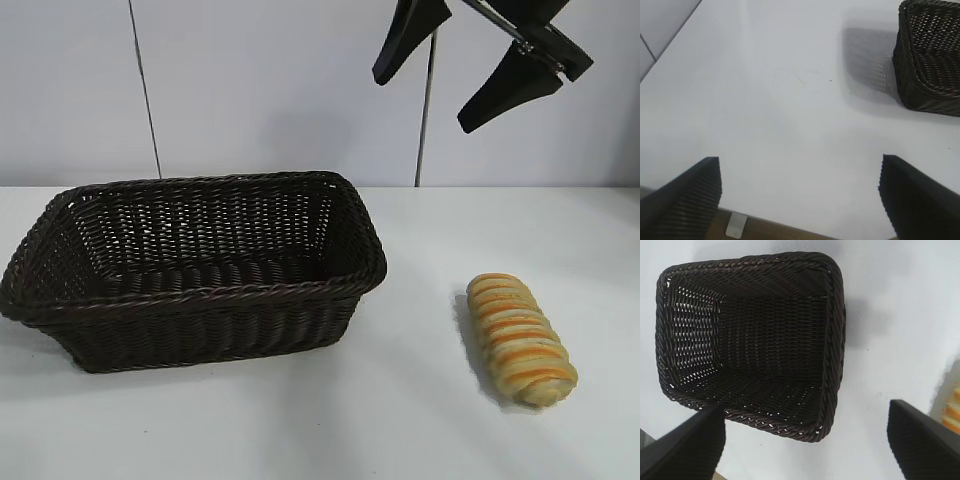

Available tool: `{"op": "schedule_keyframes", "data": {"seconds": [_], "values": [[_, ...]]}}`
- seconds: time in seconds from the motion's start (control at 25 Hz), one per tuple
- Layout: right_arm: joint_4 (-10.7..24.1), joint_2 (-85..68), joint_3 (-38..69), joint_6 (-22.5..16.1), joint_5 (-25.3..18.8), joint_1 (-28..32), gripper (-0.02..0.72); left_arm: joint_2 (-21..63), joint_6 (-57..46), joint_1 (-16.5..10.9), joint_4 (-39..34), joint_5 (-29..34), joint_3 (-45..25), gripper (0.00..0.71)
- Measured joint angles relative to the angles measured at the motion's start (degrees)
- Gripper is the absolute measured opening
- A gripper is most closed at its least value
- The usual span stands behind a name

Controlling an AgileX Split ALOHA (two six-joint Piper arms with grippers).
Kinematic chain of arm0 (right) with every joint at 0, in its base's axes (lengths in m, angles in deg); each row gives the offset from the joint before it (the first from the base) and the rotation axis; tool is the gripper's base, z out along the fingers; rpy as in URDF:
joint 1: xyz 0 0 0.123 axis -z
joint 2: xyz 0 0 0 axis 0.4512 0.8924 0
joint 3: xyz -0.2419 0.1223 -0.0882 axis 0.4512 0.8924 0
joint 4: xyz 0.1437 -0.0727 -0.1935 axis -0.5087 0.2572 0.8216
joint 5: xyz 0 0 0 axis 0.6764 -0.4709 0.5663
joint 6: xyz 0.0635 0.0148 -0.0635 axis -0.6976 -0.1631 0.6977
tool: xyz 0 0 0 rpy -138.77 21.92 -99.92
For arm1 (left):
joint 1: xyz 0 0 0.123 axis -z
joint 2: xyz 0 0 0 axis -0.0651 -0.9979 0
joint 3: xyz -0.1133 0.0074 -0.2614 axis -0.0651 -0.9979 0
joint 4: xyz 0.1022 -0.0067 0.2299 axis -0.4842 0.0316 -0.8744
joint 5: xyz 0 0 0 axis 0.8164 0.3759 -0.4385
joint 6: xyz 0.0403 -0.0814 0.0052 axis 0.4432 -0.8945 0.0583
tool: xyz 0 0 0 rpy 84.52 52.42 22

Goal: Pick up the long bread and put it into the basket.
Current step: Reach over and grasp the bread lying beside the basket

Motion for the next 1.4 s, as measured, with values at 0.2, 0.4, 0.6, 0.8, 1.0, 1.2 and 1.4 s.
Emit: {"op": "schedule_keyframes", "data": {"seconds": [0.2, 0.4, 0.6, 0.8, 1.0, 1.2, 1.4], "values": [[0.00, 0.00, 0.00, 0.20, 0.00, 0.00, 0.609, 0.00, 1.17, 0.00, 0.49, 0.00, 0.00, 0.615], [0.34, 0.00, -2.73, 0.44, -2.48, 0.00, 0.609, 0.00, 1.28, 0.00, 0.50, 0.00, 0.00, 0.615], [9.34, -1.30, -13.80, -3.72, -10.84, 0.00, 0.609, 0.00, 1.28, 0.00, 0.50, 0.00, 0.00, 0.615], [26.12, -5.30, -16.85, -11.49, -12.19, 0.15, 0.609, 0.00, 1.28, 0.00, 0.50, 0.00, 0.00, 0.615], [29.89, -5.73, -8.74, -12.55, -12.24, 0.15, 0.609, 0.00, 1.28, 0.00, 0.50, 0.00, 0.00, 0.615], [31.98, -3.66, 1.65, -14.45, -10.44, 0.15, 0.609, 0.00, 1.28, 0.00, 0.50, 0.00, 0.00, 0.615], [32.29, -1.65, 9.03, -16.13, -3.25, 0.15, 0.609, 0.00, 1.28, 0.00, 0.50, 0.00, 0.00, 0.615]]}}
